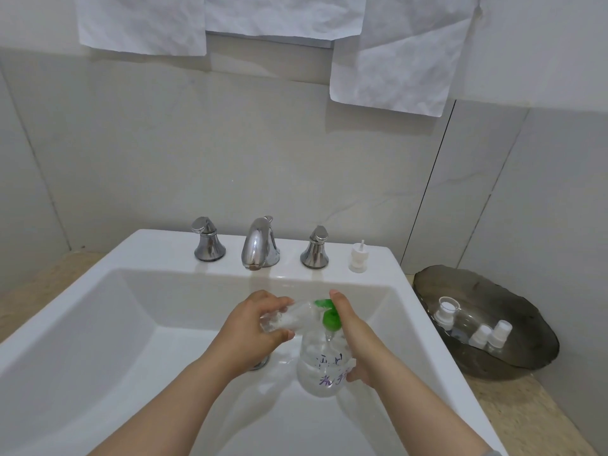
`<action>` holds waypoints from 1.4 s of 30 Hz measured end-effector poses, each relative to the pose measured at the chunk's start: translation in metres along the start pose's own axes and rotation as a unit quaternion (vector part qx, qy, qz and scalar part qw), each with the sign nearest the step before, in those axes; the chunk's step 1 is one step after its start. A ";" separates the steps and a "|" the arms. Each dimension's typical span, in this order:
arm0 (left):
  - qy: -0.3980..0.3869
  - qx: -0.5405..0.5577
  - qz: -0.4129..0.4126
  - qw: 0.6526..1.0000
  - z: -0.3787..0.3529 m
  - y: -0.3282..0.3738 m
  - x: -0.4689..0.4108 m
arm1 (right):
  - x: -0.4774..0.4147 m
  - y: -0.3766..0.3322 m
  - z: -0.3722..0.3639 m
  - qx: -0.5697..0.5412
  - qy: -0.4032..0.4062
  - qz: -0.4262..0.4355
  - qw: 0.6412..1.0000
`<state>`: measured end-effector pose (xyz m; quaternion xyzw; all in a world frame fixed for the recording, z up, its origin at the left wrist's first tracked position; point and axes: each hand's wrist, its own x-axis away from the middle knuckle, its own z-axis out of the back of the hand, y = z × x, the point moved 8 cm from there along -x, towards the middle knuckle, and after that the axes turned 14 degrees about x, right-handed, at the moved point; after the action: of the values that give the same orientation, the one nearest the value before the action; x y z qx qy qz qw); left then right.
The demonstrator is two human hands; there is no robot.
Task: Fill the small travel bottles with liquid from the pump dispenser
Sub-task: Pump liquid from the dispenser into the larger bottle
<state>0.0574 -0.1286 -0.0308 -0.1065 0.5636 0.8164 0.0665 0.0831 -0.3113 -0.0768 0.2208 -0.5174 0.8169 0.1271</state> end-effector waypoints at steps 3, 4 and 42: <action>0.005 0.015 -0.007 1.000 0.002 0.003 -0.001 | -0.002 0.000 -0.005 0.002 -0.021 -0.012 1.000; 0.005 0.015 -0.008 1.000 0.002 0.003 -0.002 | -0.003 -0.001 -0.005 0.001 -0.024 -0.014 1.000; -0.013 -0.027 0.007 1.000 -0.001 -0.007 -0.001 | 0.018 -0.014 0.001 0.003 0.010 0.022 1.000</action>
<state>0.0600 -0.1271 -0.0369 -0.0940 0.5409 0.8333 0.0647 0.0735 -0.3069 -0.0567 0.2016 -0.5183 0.8232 0.1139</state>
